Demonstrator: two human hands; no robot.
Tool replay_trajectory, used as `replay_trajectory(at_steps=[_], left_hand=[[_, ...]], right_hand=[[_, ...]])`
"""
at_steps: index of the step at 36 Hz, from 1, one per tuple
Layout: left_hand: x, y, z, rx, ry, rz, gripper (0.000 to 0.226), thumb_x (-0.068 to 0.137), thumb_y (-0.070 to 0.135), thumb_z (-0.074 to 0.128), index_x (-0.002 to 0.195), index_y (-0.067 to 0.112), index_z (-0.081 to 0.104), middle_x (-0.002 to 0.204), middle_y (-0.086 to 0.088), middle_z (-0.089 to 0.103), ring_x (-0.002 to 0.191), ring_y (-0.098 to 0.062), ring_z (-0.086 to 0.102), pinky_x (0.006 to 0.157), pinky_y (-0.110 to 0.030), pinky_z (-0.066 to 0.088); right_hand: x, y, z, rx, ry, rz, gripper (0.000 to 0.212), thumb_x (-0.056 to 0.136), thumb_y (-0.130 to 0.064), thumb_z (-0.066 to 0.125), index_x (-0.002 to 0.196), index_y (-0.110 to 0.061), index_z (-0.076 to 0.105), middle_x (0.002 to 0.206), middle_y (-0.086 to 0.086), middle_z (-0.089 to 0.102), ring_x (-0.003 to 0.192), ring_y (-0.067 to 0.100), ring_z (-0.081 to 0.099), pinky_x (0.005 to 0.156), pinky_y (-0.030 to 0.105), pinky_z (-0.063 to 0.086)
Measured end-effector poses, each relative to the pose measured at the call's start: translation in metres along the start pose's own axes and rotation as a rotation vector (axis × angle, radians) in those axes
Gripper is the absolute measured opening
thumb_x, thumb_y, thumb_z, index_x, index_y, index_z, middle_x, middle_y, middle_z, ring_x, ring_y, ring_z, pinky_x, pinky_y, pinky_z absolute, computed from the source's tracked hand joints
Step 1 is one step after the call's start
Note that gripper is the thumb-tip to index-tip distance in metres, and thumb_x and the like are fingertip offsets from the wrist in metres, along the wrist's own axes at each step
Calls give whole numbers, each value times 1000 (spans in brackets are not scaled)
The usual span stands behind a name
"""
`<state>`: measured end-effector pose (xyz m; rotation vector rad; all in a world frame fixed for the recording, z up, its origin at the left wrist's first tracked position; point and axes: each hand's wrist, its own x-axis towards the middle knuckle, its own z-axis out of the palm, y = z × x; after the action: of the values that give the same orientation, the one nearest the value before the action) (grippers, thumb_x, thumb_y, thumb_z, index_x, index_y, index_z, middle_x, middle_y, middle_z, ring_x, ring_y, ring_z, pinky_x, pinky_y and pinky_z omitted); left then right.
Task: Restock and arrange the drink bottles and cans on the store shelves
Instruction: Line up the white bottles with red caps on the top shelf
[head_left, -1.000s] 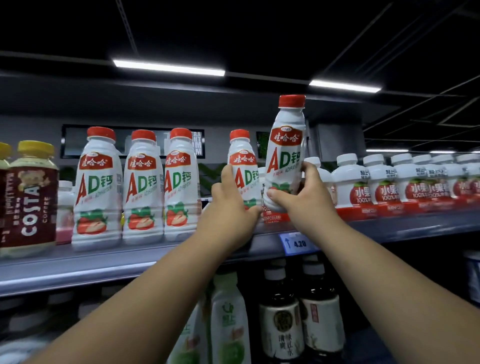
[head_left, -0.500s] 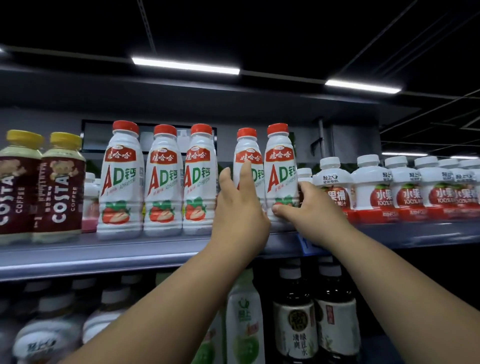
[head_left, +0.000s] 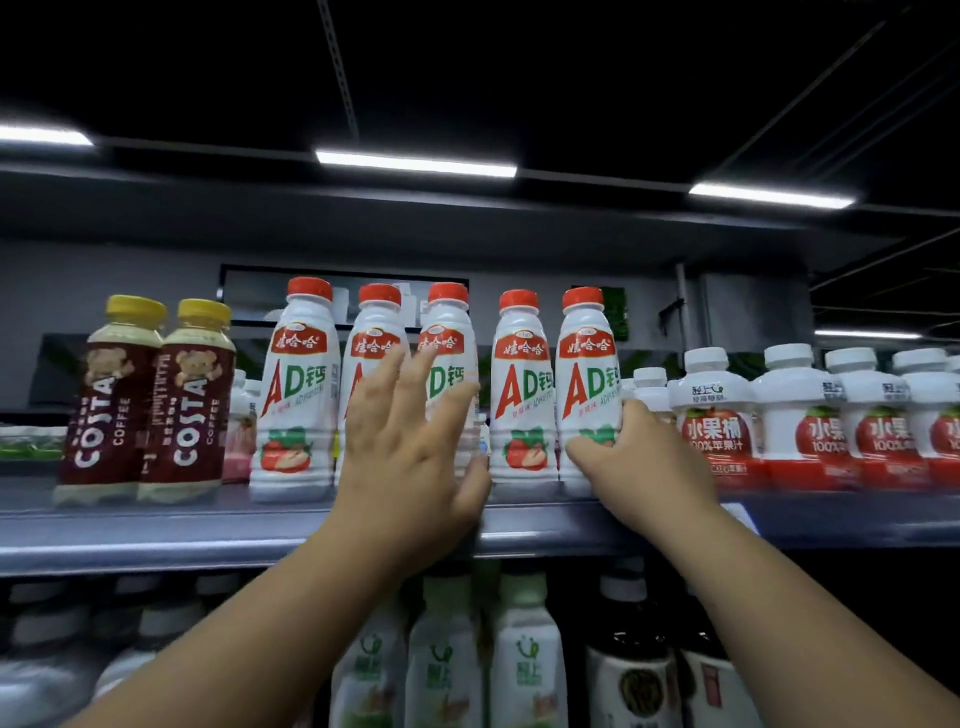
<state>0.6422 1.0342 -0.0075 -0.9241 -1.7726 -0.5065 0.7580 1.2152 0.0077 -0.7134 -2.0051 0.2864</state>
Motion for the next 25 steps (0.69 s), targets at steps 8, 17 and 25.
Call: replay_trajectory(at_steps=[8,17,25], left_hand=[[0,4,10,67,-109,55,75,84,67,26,153,41,16,164,-6,-19,150,-32,-21,122,-52,-7],[-2,6,3,77,-157,80,65,83,66,26,143,42,31,165,-10,-13,152,-33,-8,123,-51,0],[-18,5,-8,23,-195,113,62,94,58,32,152,37,25,167,-5,-9,153,-25,-7,122,-43,3]], right_hand=[[-6,7,6,-24,46,-96,39,85,-60,51,108,-29,48,100,-3,65,85,27,60,76,39,52],[-12,9,0,-76,25,-172,52,92,-63,47,133,-30,43,124,-3,66,105,25,61,87,38,46],[-18,5,5,-118,110,-161,67,92,-61,47,144,-21,35,131,3,62,114,27,58,94,41,42]])
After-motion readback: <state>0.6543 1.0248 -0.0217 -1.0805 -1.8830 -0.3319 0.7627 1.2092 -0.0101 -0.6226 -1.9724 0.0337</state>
